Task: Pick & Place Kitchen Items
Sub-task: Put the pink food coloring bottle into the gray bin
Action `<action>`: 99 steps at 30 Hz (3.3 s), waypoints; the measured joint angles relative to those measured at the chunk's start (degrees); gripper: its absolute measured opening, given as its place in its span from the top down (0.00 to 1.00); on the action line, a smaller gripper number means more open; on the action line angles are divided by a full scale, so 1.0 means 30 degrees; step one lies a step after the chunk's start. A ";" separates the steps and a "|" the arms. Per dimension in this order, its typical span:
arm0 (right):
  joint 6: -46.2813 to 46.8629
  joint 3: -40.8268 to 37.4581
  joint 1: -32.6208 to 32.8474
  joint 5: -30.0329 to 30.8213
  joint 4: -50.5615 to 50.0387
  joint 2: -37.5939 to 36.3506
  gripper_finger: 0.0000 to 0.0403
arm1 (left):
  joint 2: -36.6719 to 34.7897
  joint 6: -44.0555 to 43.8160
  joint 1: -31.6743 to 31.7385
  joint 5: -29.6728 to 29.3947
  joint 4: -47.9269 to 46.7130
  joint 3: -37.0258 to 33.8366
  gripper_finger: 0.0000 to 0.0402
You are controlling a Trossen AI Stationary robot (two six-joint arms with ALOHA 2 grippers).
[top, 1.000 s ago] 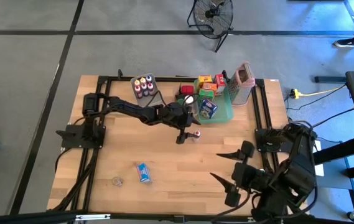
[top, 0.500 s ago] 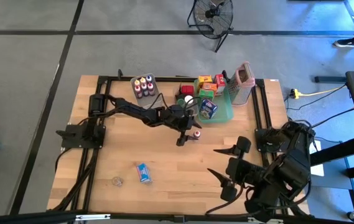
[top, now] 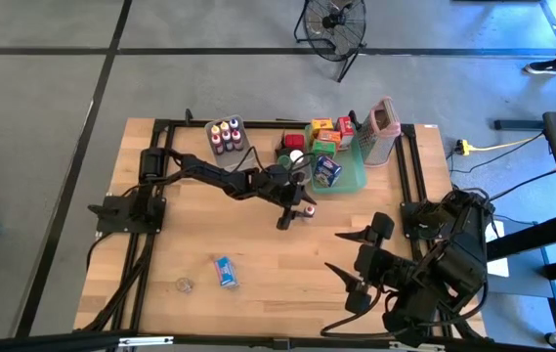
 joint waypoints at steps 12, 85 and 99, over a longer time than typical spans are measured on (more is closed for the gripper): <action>0.0058 0.0000 -0.0256 0.0051 0.0352 0.0000 0.27 | 0.0000 0.0234 0.0000 -0.1109 -0.0417 0.0000 0.72; -1.1621 0.0007 -0.3836 -0.4733 -0.0011 -0.1865 0.27 | -2.0002 -0.7736 0.7529 -1.3501 -0.5241 -1.4149 0.72; -1.2516 0.0007 -0.5362 -0.7733 -0.0011 -0.1865 0.27 | -1.4379 -0.7418 0.7905 -1.3012 -0.2468 -1.4163 0.72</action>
